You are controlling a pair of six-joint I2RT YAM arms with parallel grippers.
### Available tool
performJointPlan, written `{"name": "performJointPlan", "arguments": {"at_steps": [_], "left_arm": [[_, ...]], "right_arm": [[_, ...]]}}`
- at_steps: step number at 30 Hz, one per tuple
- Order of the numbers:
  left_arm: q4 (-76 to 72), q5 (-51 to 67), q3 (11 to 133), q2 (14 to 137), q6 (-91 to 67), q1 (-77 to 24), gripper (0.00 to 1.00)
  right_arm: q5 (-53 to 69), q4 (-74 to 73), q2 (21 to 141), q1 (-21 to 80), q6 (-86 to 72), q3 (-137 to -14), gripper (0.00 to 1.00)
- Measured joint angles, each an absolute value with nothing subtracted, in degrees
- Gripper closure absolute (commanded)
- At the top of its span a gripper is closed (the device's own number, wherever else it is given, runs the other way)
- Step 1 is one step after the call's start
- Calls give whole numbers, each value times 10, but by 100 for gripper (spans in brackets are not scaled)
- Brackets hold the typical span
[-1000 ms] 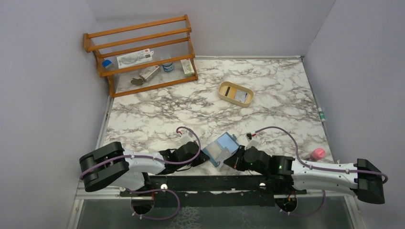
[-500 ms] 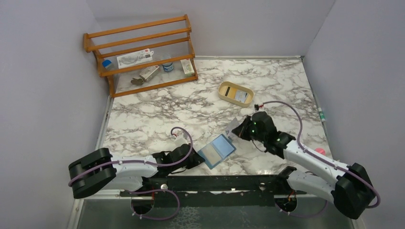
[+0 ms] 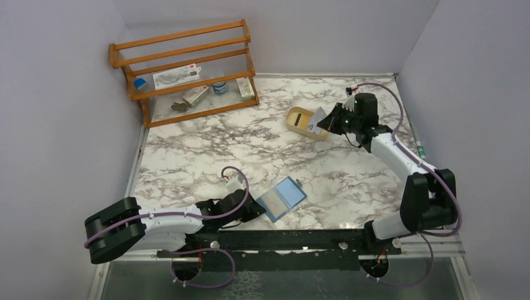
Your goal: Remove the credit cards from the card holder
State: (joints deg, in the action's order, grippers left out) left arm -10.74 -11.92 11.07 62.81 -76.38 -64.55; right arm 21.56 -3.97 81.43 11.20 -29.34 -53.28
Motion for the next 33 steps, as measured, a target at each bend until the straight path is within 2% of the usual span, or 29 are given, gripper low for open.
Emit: {"name": "performJointPlan", "arguments": {"at_steps": [9,21,33], "left_arm": [[-99,-115,117,628,-741,-642,100],[-74,-110,119,611,-730,-641,100],[-65,-105,126,616,-721,-639,100]], "right_arm": [[343,-62,946,55,-194,-673,99],[477,-95,1046,-11,-156,-688,99],[508,-100,1125,-13,-149,-743,99]]}}
